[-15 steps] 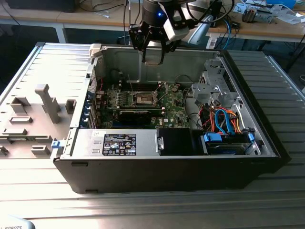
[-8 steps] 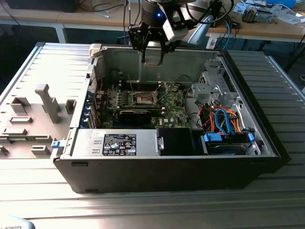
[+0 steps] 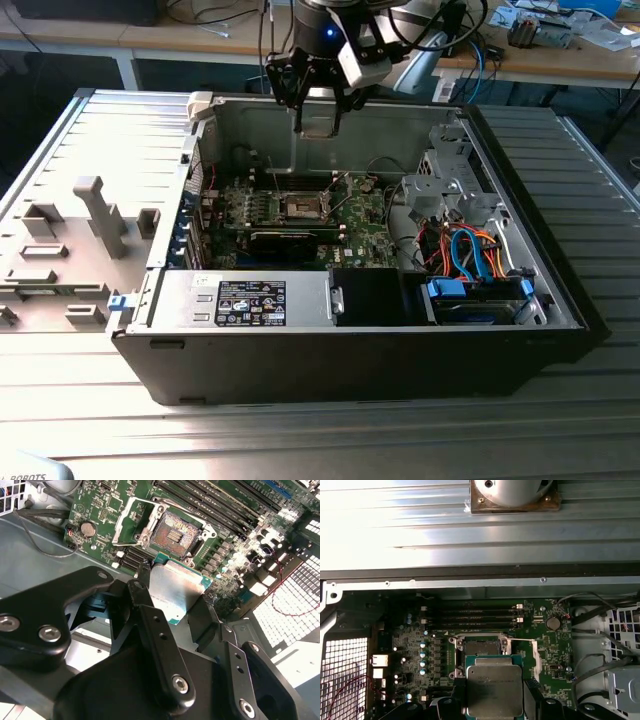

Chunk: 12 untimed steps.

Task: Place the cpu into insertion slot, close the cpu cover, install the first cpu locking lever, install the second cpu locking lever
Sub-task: 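Place the cpu into insertion slot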

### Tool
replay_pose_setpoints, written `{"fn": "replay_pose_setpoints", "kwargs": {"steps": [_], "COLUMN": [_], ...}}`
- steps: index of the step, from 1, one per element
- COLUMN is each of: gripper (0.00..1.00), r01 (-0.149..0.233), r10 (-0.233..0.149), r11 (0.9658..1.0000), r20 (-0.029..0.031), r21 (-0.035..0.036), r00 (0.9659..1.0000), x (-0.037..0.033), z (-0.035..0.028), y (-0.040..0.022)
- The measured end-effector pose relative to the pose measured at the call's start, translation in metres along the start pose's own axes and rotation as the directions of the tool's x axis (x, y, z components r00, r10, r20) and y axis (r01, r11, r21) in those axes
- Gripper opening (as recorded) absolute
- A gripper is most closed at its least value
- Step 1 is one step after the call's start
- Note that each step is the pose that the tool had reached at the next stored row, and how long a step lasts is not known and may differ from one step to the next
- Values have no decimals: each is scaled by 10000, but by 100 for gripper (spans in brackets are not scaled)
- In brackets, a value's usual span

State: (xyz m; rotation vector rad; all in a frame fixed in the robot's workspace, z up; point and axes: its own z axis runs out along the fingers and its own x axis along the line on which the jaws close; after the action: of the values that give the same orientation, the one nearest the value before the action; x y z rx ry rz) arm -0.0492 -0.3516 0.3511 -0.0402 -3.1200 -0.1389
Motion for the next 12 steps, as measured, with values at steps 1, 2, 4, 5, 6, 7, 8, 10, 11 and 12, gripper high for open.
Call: {"fn": "replay_pose_setpoints", "kwargs": {"steps": [1,2,4,5,6,7,8,10,11,12], "gripper": [54,54,54,54,54,54,54,54,54,54], "r01": [1,1,0,1,0,-1,-1,0,1,1], "r10": [-1,-1,0,-1,0,1,1,0,-1,-1], "r11": [10000,10000,10000,10000,10000,10000,10000,10000,10000,10000], "r20": [0,0,0,0,0,0,0,1,0,0], "r21": [0,0,0,0,0,0,0,0,1,0], "r00": [10000,10000,10000,10000,10000,10000,10000,10000,10000,10000], "x": [1,2,7,8,10,12,17,21,22,23], "z": [2,2,6,7,8,8,10,11,12,13], "y": [0,0,-1,-1,-1,-1,-1,-2,-2,-2]}}
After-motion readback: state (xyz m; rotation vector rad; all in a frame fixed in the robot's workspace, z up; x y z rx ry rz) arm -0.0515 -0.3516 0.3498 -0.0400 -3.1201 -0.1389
